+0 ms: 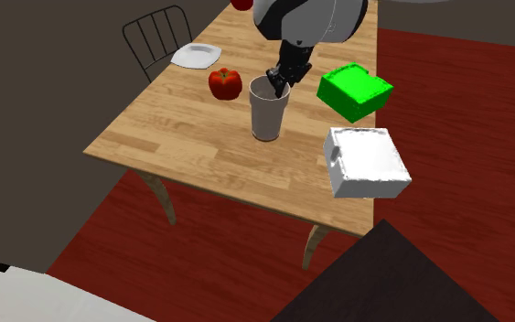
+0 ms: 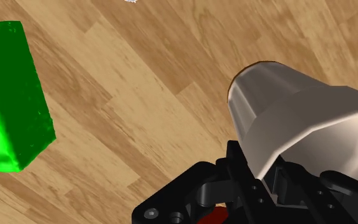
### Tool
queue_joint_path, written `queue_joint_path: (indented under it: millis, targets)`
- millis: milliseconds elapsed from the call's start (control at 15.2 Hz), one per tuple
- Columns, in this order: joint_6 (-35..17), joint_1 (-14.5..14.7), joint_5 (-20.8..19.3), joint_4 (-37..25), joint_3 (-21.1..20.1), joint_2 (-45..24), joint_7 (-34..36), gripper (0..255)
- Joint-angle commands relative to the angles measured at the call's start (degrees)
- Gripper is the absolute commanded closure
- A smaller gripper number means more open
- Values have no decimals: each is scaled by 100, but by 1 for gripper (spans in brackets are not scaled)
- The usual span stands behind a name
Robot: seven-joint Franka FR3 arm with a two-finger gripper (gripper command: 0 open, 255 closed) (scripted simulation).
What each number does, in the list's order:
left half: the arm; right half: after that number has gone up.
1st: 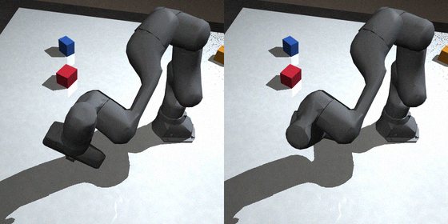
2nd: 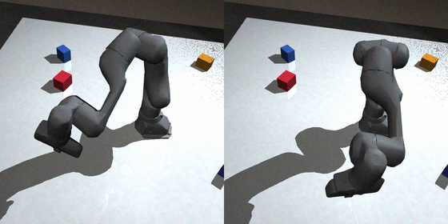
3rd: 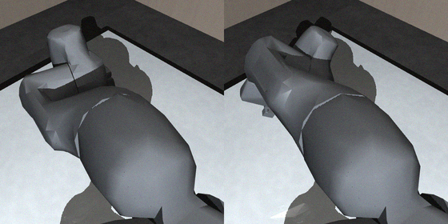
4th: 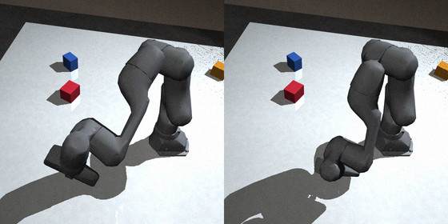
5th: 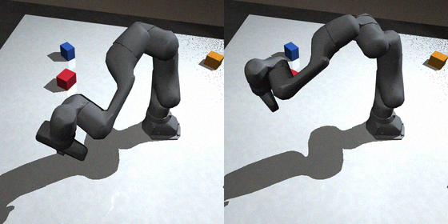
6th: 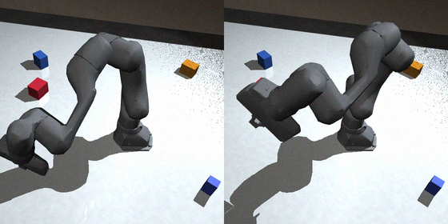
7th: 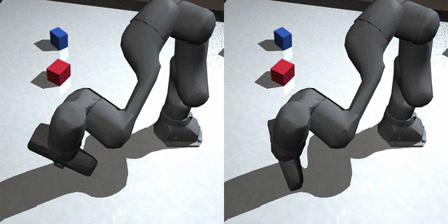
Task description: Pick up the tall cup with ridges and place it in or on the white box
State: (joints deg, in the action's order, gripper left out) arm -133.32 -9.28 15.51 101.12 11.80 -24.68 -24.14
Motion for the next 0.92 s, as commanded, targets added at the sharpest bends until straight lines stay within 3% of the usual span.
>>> queue_joint_path:
  millis: [0, 858]
  targets:
    - [123, 13, -38, -56, 17, 76, 42, 255]
    - [947, 51, -244, -508, 105, 469, 249, 255]
